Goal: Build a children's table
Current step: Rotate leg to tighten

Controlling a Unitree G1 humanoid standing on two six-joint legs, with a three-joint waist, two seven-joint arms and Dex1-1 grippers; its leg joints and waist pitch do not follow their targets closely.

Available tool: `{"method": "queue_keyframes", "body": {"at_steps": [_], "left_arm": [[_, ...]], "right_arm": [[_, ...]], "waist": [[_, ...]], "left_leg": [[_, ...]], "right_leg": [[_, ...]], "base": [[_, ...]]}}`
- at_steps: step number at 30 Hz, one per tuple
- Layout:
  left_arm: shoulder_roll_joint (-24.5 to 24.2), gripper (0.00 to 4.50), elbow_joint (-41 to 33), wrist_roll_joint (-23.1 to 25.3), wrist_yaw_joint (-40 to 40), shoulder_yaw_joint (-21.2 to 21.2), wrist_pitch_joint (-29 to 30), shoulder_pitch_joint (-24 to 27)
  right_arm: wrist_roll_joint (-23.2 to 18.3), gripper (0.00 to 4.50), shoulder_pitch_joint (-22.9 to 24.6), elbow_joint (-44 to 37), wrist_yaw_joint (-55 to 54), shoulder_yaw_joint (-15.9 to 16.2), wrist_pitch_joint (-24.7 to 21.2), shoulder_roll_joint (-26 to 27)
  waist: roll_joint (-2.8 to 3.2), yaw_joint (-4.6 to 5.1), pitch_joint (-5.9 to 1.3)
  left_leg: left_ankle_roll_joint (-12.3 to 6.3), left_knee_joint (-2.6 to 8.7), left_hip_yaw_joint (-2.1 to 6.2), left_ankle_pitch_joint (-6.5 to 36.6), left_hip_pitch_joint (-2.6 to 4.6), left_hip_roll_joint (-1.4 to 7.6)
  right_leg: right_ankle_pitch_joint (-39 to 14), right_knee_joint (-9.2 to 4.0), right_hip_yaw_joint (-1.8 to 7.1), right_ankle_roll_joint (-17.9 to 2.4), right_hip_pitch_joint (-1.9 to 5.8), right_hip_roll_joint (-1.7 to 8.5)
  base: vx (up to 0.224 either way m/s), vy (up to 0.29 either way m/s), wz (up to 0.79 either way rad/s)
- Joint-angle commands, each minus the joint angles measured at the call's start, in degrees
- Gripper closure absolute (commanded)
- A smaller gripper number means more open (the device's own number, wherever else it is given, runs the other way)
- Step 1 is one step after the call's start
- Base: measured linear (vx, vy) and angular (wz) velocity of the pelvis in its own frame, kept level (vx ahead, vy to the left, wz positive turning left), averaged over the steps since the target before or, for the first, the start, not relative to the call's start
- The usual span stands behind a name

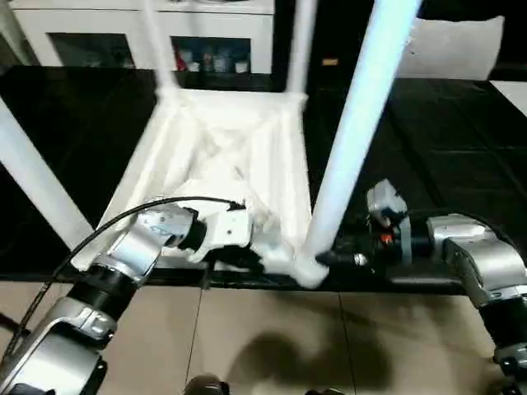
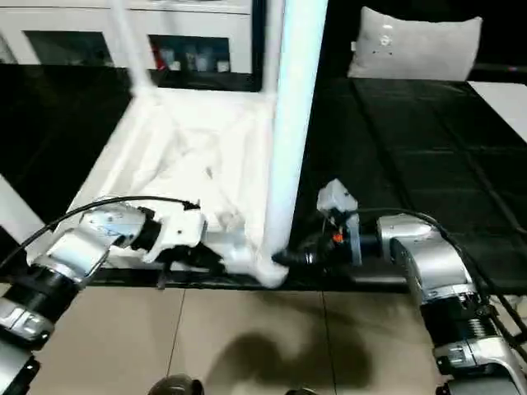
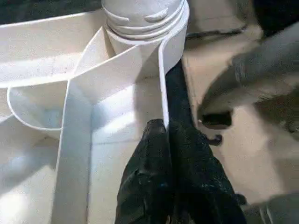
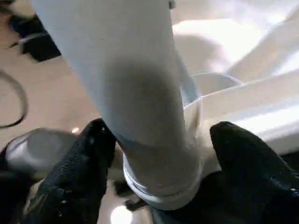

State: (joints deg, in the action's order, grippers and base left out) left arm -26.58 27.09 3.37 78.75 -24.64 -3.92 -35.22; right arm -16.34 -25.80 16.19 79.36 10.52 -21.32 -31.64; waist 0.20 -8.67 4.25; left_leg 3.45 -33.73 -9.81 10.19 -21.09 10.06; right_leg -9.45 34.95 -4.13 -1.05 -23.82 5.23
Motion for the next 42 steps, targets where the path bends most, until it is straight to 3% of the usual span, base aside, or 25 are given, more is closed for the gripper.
{"method": "queue_keyframes", "body": {"at_steps": [1, 8, 12, 20, 23, 24, 25, 26, 27, 29, 31, 32, 33, 34, 36, 37, 38, 42], "left_arm": [[0.04, 4.50, -1.61, 0.63, 2.94, -3.01, -1.42, 0.84], [0.08, 4.50, -2.68, 0.38, 4.15, -3.59, -1.70, 1.09], [0.20, 4.50, -2.57, 0.45, 4.27, -3.58, -1.29, 0.98], [0.85, 4.50, -3.64, -1.61, 3.05, -1.60, 4.92, 1.49], [1.80, 4.50, -4.38, -2.18, 1.05, -0.43, 8.38, 1.40], [4.25, 4.50, -4.47, -2.63, -4.11, 1.60, 13.36, 0.69], [4.50, 4.50, -4.42, -2.66, -4.60, 1.78, 13.73, 0.61], [6.00, 4.50, -4.12, -2.88, -7.50, 2.84, 15.95, 0.13], [7.85, 4.50, -3.73, -3.52, -10.28, 3.99, 18.21, -0.38], [10.33, 4.50, -3.09, -4.21, -13.79, 5.38, 21.02, -1.06], [12.03, 4.50, -2.14, -3.64, -17.05, 6.05, 22.29, -1.73], [13.42, 4.50, -0.90, -2.47, -20.30, 6.27, 22.16, -2.43], [14.27, 4.50, -0.13, -1.97, -22.29, 6.58, 22.28, -2.89], [16.23, 4.50, 1.55, -1.12, -26.41, 7.39, 22.65, -3.99], [17.29, 4.50, 2.01, -0.66, -28.16, 7.70, 22.31, -4.40], [17.40, 4.50, 2.00, -0.59, -28.33, 7.73, 22.32, -4.42], [17.72, 4.50, 1.81, -0.30, -28.77, 7.87, 22.80, -4.44], [17.21, 4.50, 1.59, 0.99, -29.04, 7.37, 22.60, -4.29]], "right_arm": [[-0.48, 1.24, -0.22, -0.20, 2.07, 0.84, 0.70, -0.86], [-1.58, 1.75, -0.01, -0.02, 5.47, 2.14, 0.78, 0.15], [-2.60, 2.19, 0.17, -0.38, 6.85, 2.34, -0.98, -0.04], [-5.97, 2.38, 1.72, -2.76, 2.92, -0.92, -5.65, 1.70], [-4.40, 2.38, 1.41, -2.18, -4.43, -2.48, -5.73, 4.47], [-1.36, 2.38, 0.11, -0.24, -16.51, -4.70, -6.55, 9.10], [-1.19, 2.39, -0.01, -0.06, -17.40, -4.88, -6.74, 9.45], [-0.16, 2.39, -0.73, 1.02, -22.73, -6.00, -7.86, 11.54], [0.79, 2.41, -1.48, 2.28, -27.86, -6.87, -9.06, 13.62], [2.01, 2.42, -2.60, 4.32, -34.72, -8.11, -10.23, 16.30], [2.95, 2.45, -3.67, 6.49, -40.47, -9.37, -10.25, 18.27], [3.03, 2.45, -4.51, 8.17, -44.19, -10.34, -9.79, 20.09], [3.02, 2.45, -4.93, 8.93, -45.88, -10.78, -9.50, 21.00], [3.63, 2.45, -5.82, 10.59, -49.33, -11.18, -7.34, 22.75], [4.01, 2.45, -6.22, 11.34, -49.73, -11.03, -4.88, 23.58], [4.09, 2.45, -6.25, 11.39, -49.79, -11.04, -4.64, 23.69], [4.36, 1.92, -6.29, 11.24, -49.94, -11.22, -4.03, 24.16], [4.35, 1.73, -5.68, 9.46, -47.80, -11.17, -3.04, 24.28]], "waist": [[-0.37, 0.22, -4.32], [-0.40, 0.21, -4.18], [-0.45, 0.19, -4.34], [-0.42, 0.16, -4.16], [-0.48, 0.71, -3.80], [-0.48, 1.08, -3.52], [-0.45, 1.42, -3.31], [-0.56, 2.08, -3.25], [-0.62, 2.39, -3.27], [-0.51, 4.06, -3.13], [-0.30, 4.95, -3.43], [-0.28, 5.39, -3.75], [-0.07, 5.58, -3.74], [0.05, 5.80, -3.84], [-0.24, 5.39, -3.96], [-0.22, 5.35, -3.88], [-0.11, 5.16, -3.82], [0.12, 4.64, -4.17]], "left_leg": [[-3.16, 3.79, 0.47, 12.41, 0.67, 3.22], [-2.63, 3.96, 0.65, 12.95, 0.49, 3.15], [-3.03, 3.83, 0.59, 11.60, 0.45, 3.09], [-2.91, 3.90, 0.60, 11.54, 0.39, 3.07], [-2.05, 4.14, 0.65, 13.62, 0.28, 2.91], [-0.89, 4.32, 0.88, 15.08, 0.42, 2.73], [-0.35, 4.49, 0.95, 15.75, 0.33, 2.67], [0.82, 4.43, 1.18, 17.00, 0.40, 2.30], [1.17, 4.37, 1.36, 17.36, 0.40, 2.12], [2.05, 4.51, 1.77, 18.56, -0.12, 1.93], [1.77, 4.57, 1.99, 19.14, -0.16, 1.99], [1.05, 4.80, 2.15, 17.61, -0.75, 2.21], [0.73, 4.83, 2.03, 17.09, -0.78, 2.25], [0.51, 4.67, 1.81, 17.23, -0.30, 2.33], [-0.74, 4.16, 1.10, 15.83, 0.46, 1.98], [-1.15, 4.22, 1.09, 15.58, 0.34, 2.11], [-1.63, 4.31, 1.07, 15.56, 0.23, 2.19], [-1.71, 4.34, 1.06, 13.58, 0.17, 2.47]], "right_leg": [[-15.28, -4.14, 2.69, -12.99, 3.15, 3.62], [-18.06, -4.33, 2.71, -11.66, 3.20, 3.70], [-15.70, -4.14, 2.70, -12.24, 3.28, 3.57], [-15.91, -4.14, 2.67, -12.49, 3.31, 3.58], [-20.75, -4.59, 2.65, -11.10, 3.10, 3.67], [-25.97, -5.11, 2.55, -9.24, 3.04, 3.74], [-27.74, -5.22, 2.47, -8.57, 2.90, 3.59], [-32.55, -5.70, 2.15, -6.77, 2.86, 3.79], [-34.76, -6.04, 1.88, -5.85, 2.93, 3.93], [-37.13, -6.49, 1.36, -3.89, 3.04, 3.76], [-35.43, -6.66, 1.17, -3.84, 3.20, 3.84], [-30.86, -6.33, 1.13, -4.68, 3.90, 3.89], [-28.56, -6.30, 1.13, -5.40, 3.77, 3.76], [-24.95, -6.30, 1.08, -6.94, 3.49, 3.68], [-21.52, -6.42, 1.32, -9.02, 3.26, 3.74], [-21.41, -6.31, 1.32, -9.32, 3.27, 3.66], [-22.04, -6.37, 1.19, -9.19, 3.35, 3.56], [-18.10, -5.86, 1.21, -10.03, 3.56, 3.50]], "base": [[0.000, 0.000, 0.00], [0.000, 0.000, 0.00], [0.000, 0.000, 0.00], [0.000, 0.000, 0.00], [0.000, 0.000, 0.00], [0.000, 0.000, 0.00], [0.000, 0.000, 0.00], [-0.060, -0.003, -0.09], [-0.054, 0.010, -0.13], [-0.027, 0.005, -0.07], [0.000, 0.000, 0.00], [0.000, 0.000, 0.00], [0.000, 0.000, 0.00], [0.000, 0.000, 0.00], [0.000, 0.000, 0.00], [0.000, 0.000, 0.00], [0.000, 0.000, 0.00], [0.000, 0.000, 0.00]]}}
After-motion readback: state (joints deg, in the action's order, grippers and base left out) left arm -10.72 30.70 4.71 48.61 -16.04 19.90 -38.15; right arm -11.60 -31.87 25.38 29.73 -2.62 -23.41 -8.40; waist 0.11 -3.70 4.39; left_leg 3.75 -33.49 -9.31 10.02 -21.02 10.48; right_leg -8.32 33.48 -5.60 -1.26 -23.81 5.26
